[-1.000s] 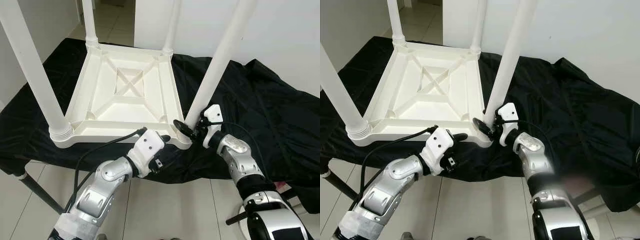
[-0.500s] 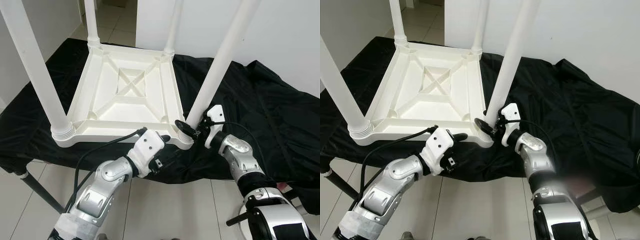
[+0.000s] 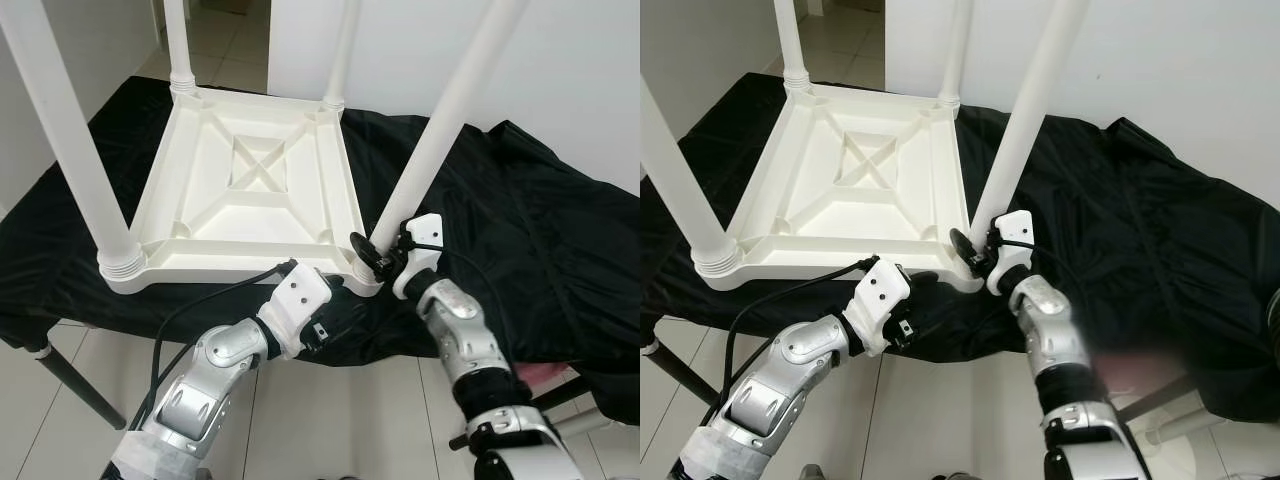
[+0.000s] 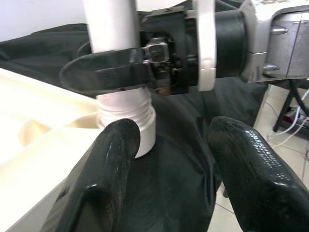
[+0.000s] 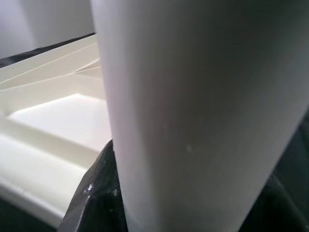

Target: Building children table

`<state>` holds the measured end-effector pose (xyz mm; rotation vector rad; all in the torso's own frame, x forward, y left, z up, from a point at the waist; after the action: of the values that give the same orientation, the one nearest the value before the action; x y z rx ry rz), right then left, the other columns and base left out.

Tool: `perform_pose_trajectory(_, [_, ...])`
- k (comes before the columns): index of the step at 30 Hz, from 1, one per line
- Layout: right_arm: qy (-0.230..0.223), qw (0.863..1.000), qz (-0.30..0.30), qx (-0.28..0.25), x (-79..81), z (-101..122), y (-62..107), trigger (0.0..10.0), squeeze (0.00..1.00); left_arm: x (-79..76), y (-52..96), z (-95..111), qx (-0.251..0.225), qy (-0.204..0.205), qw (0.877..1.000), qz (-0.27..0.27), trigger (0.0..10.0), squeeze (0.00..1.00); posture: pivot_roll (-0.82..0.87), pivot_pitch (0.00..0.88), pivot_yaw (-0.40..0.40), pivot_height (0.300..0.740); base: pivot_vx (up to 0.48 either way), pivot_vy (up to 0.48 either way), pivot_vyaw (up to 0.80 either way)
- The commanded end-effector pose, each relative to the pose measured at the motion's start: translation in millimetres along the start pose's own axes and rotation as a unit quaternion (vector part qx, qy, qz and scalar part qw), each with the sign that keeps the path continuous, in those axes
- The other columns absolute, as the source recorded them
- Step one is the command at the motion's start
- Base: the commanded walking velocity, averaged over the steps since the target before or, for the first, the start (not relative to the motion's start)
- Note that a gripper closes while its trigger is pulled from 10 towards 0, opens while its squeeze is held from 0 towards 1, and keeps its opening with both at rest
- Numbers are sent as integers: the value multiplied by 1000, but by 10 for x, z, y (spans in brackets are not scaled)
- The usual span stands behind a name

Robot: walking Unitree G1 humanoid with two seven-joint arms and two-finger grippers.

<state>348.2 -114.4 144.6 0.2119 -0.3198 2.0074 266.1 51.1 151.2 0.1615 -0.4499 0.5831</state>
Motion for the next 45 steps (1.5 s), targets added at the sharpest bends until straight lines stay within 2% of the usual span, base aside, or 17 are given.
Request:
perform_pose_trajectory(1, [-33,997,-70,9,-37,-135,72,10000,0,-51,-8,5,0,-3,1000,-7,10000,0,70,78,-135,740,0,0,0])
perform_pose_trajectory(5, [-42,994,-100,5,-4,-161,96,10000,0,-55,-8,3,0,-3,1000,-7,10000,0,71,77,-138,740,0,0,0])
perform_pose_trajectory(7, [-63,980,-187,-12,50,-221,148,10000,0,-62,-9,4,0,-2,1000,-9,10000,0,75,75,-141,740,0,0,0])
perform_pose_trajectory(9, [-76,959,-271,-33,55,-232,204,10000,0,-74,-9,8,-1,-2,1000,-10,10000,0,76,74,-144,740,0,0,0])
perform_pose_trajectory(11, [-80,953,-289,-36,55,-236,219,10000,0,-79,-8,9,-1,-2,1000,-10,10000,0,76,74,-144,740,0,0,0])
perform_pose_trajectory(14, [-81,954,-287,-26,125,-245,231,10000,0,-93,1,5,0,0,1000,-11,10000,0,83,75,-146,740,0,0,0])
perform_pose_trajectory(23, [-80,957,-274,-43,120,-180,229,10000,0,-100,11,-1,2,0,1000,-12,10000,0,84,75,-145,740,0,0,0])
perform_pose_trajectory(24, [-84,960,-264,-48,133,-156,229,10000,235,-99,14,-2,3,0,1000,-12,10000,0,85,73,-143,740,0,0,0])
perform_pose_trajectory(26, [-87,963,-249,-52,141,-134,226,10000,235,-98,15,-3,3,0,1000,-13,10000,0,83,72,-142,740,0,0,0])
perform_pose_trajectory(27, [-86,965,-242,-56,145,-111,230,10000,992,-96,14,-4,3,0,1000,-13,10000,0,82,70,-143,740,0,0,0])
perform_pose_trajectory(28, [-87,968,-228,-63,139,-78,244,10000,1000,-97,14,-4,3,0,1000,-14,10000,0,82,70,-143,740,0,0,0])
perform_pose_trajectory(32, [-88,969,-220,-67,133,-57,254,10000,1000,-98,14,-3,3,-1,1000,-14,10000,0,82,70,-143,740,0,0,0])
perform_pose_trajectory(35, [-77,979,-178,-68,73,-24,286,10000,1000,-114,18,-6,3,1,1000,-17,10000,0,77,70,-139,740,0,0,0])
perform_pose_trajectory(41, [-74,981,-166,-62,48,-44,309,10000,1000,-121,23,-8,4,0,1000,-19,10000,0,77,70,-139,740,0,0,0])
perform_pose_trajectory(42, [-63,985,-153,-57,47,-69,329,10000,314,-117,29,-10,4,-1,1000,-20,10000,0,76,68,-137,740,0,0,0])
perform_pose_trajectory(43, [-65,987,-140,-52,43,-101,349,10000,0,-114,35,-14,5,-1,1000,-21,10000,0,74,68,-134,740,0,0,0])
perform_pose_trajectory(45, [-63,989,-124,-48,46,-120,364,10000,0,-111,39,-16,5,-1,1000,-21,10000,0,74,68,-134,740,0,0,0])
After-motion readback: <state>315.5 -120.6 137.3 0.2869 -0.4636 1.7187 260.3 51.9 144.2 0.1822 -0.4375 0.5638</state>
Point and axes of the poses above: a point about 5 cm out from each wrist's last joint towards the gripper, its own y axis pointing back from the gripper into the wrist, its own z axis along the axis of the wrist's last joint, x = y × z, the point moved 1 cm from there along -y, pointing out of the wrist towards the gripper, and after that the axes turned 14 degrees about -y, right-handed, at the moved point
